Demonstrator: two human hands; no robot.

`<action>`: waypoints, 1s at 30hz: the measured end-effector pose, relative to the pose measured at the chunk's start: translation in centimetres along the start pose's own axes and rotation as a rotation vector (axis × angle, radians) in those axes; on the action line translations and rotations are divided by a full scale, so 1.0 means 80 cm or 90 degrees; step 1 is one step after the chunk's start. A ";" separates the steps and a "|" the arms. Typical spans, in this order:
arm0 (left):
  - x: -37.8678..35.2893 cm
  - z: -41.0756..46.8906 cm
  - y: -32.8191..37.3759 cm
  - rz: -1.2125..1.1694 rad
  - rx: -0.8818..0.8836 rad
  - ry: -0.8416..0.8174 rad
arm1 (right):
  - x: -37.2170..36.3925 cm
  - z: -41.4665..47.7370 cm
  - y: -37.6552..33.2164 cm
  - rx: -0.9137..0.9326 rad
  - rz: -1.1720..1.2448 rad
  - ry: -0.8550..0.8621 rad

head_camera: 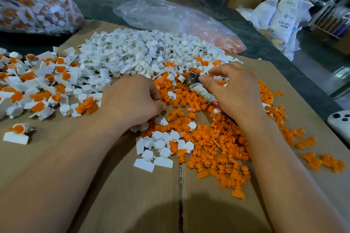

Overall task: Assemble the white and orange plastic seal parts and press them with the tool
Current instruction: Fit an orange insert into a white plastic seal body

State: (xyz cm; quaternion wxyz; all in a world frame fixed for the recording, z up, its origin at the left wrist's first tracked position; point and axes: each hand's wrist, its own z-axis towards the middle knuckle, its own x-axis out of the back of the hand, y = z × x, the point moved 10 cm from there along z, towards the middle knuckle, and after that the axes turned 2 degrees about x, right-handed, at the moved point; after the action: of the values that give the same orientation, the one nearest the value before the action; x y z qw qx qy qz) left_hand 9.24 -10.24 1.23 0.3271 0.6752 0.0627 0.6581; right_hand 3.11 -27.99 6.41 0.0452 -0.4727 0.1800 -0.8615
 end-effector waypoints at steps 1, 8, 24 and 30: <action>-0.002 -0.001 0.001 0.008 0.002 -0.001 | 0.000 -0.001 -0.004 0.008 0.010 0.000; -0.004 -0.002 0.013 0.042 -0.012 0.043 | -0.016 -0.008 -0.026 0.067 0.042 -0.070; -0.014 -0.003 0.009 -0.656 0.031 -0.071 | -0.079 -0.027 -0.050 0.174 -0.118 -0.273; -0.020 -0.002 0.009 -0.763 0.060 -0.121 | -0.063 -0.023 -0.043 0.107 0.057 -0.224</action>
State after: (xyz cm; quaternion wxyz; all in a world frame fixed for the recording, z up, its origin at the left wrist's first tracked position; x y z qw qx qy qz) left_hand 8.62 -11.57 0.25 0.6144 0.5921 0.4317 0.2926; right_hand 4.66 -23.01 2.70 0.1531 -0.6022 0.1177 -0.7747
